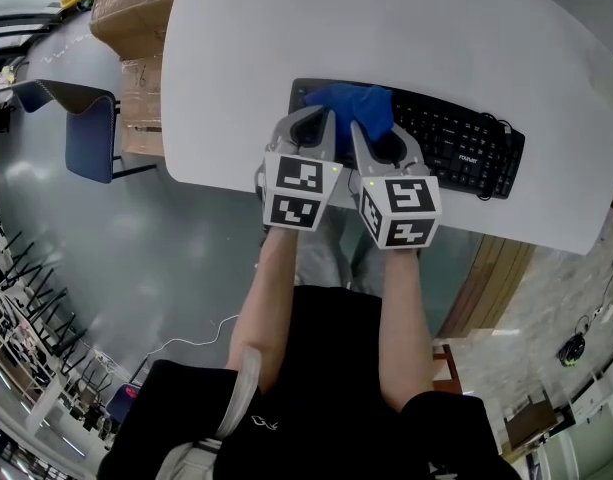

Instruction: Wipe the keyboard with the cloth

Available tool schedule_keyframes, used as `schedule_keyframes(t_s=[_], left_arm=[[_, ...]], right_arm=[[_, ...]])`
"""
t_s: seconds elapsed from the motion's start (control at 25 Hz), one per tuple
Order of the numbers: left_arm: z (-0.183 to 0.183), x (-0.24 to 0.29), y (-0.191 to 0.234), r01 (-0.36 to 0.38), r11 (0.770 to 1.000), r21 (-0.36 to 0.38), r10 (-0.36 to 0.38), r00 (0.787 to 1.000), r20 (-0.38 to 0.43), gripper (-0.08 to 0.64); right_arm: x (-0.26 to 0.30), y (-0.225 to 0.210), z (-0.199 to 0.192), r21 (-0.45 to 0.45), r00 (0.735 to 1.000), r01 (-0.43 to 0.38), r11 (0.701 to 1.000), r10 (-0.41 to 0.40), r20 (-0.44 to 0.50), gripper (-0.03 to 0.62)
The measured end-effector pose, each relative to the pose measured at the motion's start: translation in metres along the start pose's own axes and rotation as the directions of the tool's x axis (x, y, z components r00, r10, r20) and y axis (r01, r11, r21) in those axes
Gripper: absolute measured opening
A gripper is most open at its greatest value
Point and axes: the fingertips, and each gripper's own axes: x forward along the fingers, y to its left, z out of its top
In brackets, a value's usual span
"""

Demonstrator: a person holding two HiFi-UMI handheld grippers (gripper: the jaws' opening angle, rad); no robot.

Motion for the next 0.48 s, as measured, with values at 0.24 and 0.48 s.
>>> schedule_keyframes(t_s=[0.24,0.48], left_arm=[[0.005,0.006,-0.018,0.025,1.000,0.019,-0.025,1.000,-0.010,-0.004],[0.009,0.013,-0.037,0.048,0.998,0.037,-0.048,0.999,-0.017,-0.003]], right_arm=[[-0.010,-0.015,-0.001,0.013,1.000,0.020,1.000,-0.020,0.002,0.084],[-0.021,-0.032,-0.002,0.028,0.999,0.040,0.999,-0.040,0.005,0.084]])
